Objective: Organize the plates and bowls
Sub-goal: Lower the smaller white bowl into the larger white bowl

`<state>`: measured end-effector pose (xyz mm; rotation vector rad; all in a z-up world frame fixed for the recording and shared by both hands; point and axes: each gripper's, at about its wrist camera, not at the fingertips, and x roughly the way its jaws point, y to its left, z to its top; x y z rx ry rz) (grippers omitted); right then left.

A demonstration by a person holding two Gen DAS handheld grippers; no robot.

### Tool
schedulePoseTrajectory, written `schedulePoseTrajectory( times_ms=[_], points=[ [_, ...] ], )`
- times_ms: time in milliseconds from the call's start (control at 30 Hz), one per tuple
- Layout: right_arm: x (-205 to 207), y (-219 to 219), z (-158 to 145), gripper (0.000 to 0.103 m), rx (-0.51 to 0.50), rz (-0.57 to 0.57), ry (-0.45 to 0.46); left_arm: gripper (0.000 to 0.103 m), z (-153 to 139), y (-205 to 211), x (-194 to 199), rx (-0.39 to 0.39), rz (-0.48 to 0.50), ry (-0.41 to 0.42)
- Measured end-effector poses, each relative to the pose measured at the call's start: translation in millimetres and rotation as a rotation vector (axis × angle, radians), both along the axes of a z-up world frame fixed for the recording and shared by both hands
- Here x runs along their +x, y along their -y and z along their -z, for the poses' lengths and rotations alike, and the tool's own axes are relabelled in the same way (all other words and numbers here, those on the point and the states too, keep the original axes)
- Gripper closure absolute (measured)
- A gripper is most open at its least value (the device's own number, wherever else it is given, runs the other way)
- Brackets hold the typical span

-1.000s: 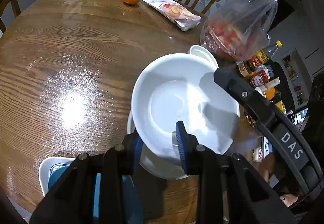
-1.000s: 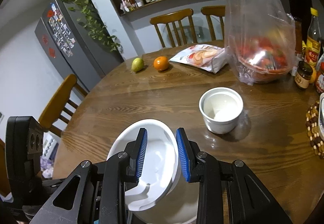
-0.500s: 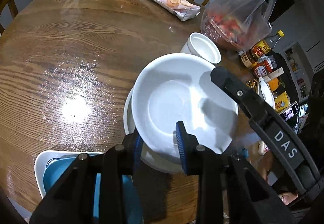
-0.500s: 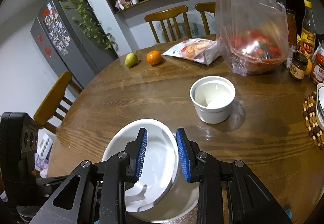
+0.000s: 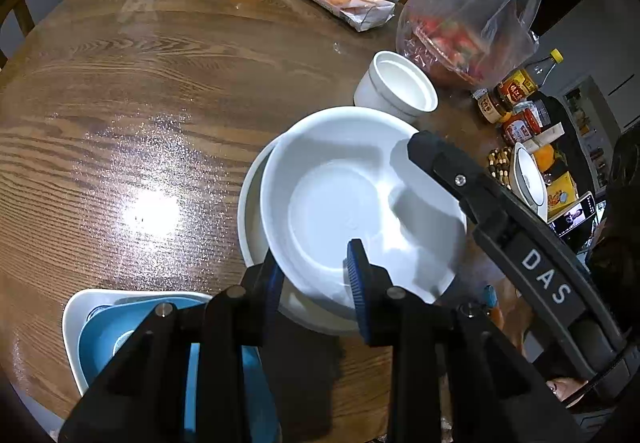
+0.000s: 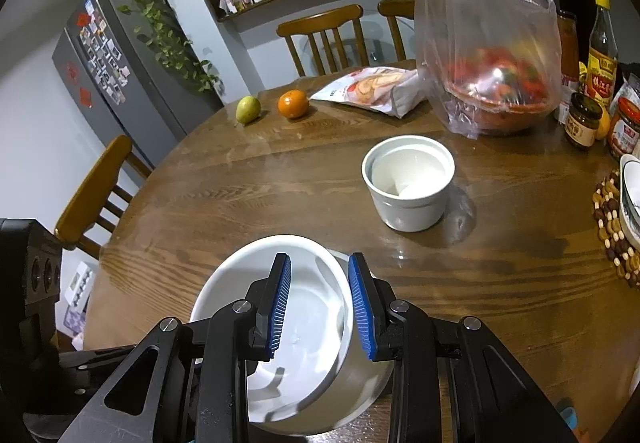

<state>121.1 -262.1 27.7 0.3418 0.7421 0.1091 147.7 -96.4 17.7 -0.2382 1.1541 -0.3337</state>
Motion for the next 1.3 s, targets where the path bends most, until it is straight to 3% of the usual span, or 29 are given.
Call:
schedulePoseTrajectory(
  times_ms=[1300],
  points=[
    [12, 5, 25, 0.07, -0.045, 0.038, -0.099, 0.072, 11, 10, 0, 0.022, 0.026, -0.016]
  ],
)
